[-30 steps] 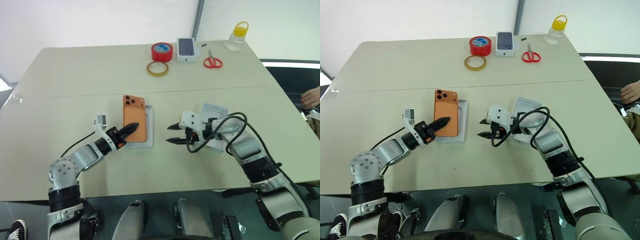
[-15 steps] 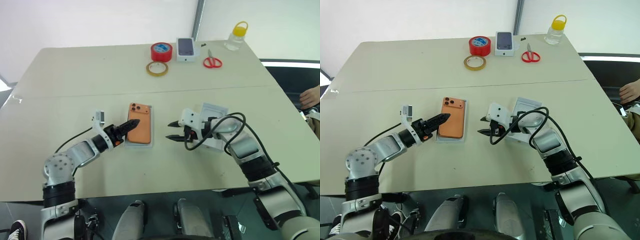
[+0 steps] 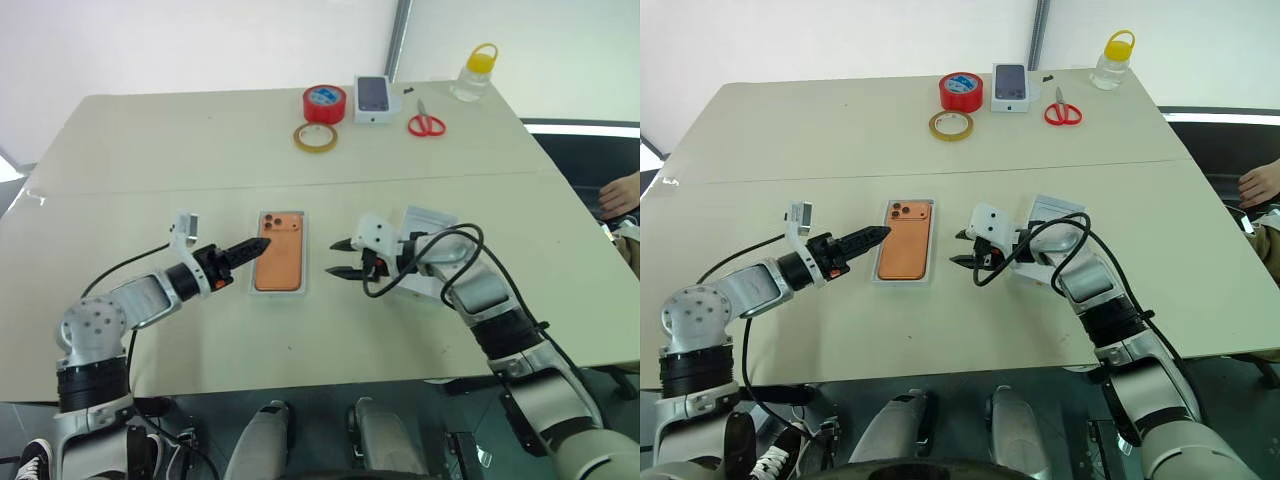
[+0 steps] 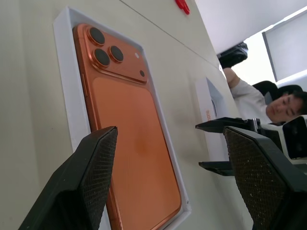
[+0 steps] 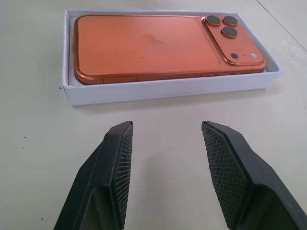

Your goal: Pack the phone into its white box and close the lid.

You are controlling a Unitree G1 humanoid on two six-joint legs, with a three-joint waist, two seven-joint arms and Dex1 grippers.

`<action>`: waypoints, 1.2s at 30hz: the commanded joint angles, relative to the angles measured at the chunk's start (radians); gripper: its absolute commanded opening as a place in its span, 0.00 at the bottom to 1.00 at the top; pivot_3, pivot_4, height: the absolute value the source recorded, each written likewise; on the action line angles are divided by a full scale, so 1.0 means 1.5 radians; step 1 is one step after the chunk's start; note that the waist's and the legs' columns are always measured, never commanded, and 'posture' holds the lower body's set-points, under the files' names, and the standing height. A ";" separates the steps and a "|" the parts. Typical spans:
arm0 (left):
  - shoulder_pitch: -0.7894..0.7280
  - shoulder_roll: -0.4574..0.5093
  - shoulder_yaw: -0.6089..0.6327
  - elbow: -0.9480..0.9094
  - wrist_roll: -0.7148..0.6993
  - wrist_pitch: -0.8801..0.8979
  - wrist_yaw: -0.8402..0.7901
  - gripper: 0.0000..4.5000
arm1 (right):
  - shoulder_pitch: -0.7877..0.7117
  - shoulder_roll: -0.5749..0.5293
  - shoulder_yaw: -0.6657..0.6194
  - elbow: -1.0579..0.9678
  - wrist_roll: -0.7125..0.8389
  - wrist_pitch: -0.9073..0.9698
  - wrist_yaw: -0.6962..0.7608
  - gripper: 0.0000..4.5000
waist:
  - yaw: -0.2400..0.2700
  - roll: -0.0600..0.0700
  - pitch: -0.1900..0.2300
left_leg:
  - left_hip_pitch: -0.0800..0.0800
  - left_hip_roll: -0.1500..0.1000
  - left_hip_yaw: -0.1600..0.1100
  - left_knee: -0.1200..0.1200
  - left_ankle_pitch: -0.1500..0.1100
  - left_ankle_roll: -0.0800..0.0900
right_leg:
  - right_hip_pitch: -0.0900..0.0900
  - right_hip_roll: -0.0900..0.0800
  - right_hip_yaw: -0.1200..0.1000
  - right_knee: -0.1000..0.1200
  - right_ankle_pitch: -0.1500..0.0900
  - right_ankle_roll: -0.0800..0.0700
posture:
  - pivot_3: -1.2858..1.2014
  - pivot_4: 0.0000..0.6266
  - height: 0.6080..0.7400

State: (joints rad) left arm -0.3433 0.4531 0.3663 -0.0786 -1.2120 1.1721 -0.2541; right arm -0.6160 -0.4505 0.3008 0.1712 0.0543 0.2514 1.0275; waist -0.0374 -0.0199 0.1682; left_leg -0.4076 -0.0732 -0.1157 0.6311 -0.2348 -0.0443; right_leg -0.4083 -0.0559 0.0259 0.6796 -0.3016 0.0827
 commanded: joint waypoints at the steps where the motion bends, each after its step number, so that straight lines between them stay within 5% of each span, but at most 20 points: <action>1: -0.010 0.029 0.006 -0.033 0.019 -0.022 -0.014 0.82 | -0.020 0.007 -0.013 -0.005 0.002 -0.008 -0.013 0.53 | -0.001 0.000 0.000 | 0.000 0.000 0.000 0.000 0.000 0.000 | 0.000 0.000 0.000 0.000 0.000 0.000 | 0.52 0.24 1.00; 3: -0.007 0.046 0.011 -0.020 0.056 -0.052 -0.022 0.82 | -0.028 0.009 -0.019 0.009 -0.001 -0.013 -0.023 0.53 | -0.003 0.000 0.000 | 0.000 0.000 0.000 0.000 0.000 0.000 | 0.000 0.000 0.000 0.000 0.000 0.000 | 0.52 0.24 1.00; 6: -0.008 0.075 0.003 0.018 0.160 -0.132 -0.019 0.65 | -0.039 0.016 -0.031 0.027 0.001 -0.007 -0.045 0.35 | -0.004 0.000 0.000 | 0.000 0.000 0.000 -0.001 0.000 0.000 | 0.000 0.000 0.000 0.000 0.000 0.000 | 0.52 0.24 1.00; 9: -0.006 0.089 -0.030 0.036 0.256 -0.208 -0.031 0.30 | -0.035 0.022 -0.016 0.030 -0.021 -0.035 -0.063 0.01 | 0.001 0.000 0.000 | 0.000 0.000 0.000 -0.001 0.000 0.000 | 0.000 0.000 0.000 0.000 0.000 0.000 | 0.52 0.24 1.00; 12: 0.001 0.090 -0.064 0.046 0.304 -0.227 -0.051 0.01 | -0.034 0.043 -0.006 0.039 -0.039 -0.037 -0.091 0.00 | 0.004 0.000 0.000 | 0.000 0.000 0.000 -0.001 0.000 0.000 | 0.000 0.000 0.000 -0.001 0.000 0.000 | 0.52 0.24 1.00; 25: 0.005 0.020 -0.224 0.005 0.400 -0.206 -0.097 0.01 | -0.036 0.054 0.055 0.051 -0.096 -0.074 -0.084 0.00 | 0.014 0.001 0.000 | 0.000 0.000 0.000 0.000 0.000 0.000 | 0.000 0.000 0.000 -0.001 0.000 0.000 | 0.52 0.24 1.00; 36: -0.070 -0.146 -0.312 0.062 0.466 -0.233 -0.120 0.01 | -0.025 -0.011 0.033 0.074 -0.109 -0.110 -0.062 0.00 | 0.023 0.001 0.000 | 0.000 -0.001 0.000 0.000 0.000 0.000 | 0.002 0.000 -0.001 -0.002 0.000 0.000 | 0.52 0.24 1.00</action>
State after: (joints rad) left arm -0.4325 0.2988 0.0090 0.0183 -0.4983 0.8242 -0.3923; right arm -0.6456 -0.4636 0.3726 0.2870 -0.1092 0.1183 0.9304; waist -0.0025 -0.0189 0.1678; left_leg -0.4072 -0.0744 -0.1157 0.6319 -0.2347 -0.0442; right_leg -0.4047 -0.0567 0.0242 0.6760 -0.3015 0.0829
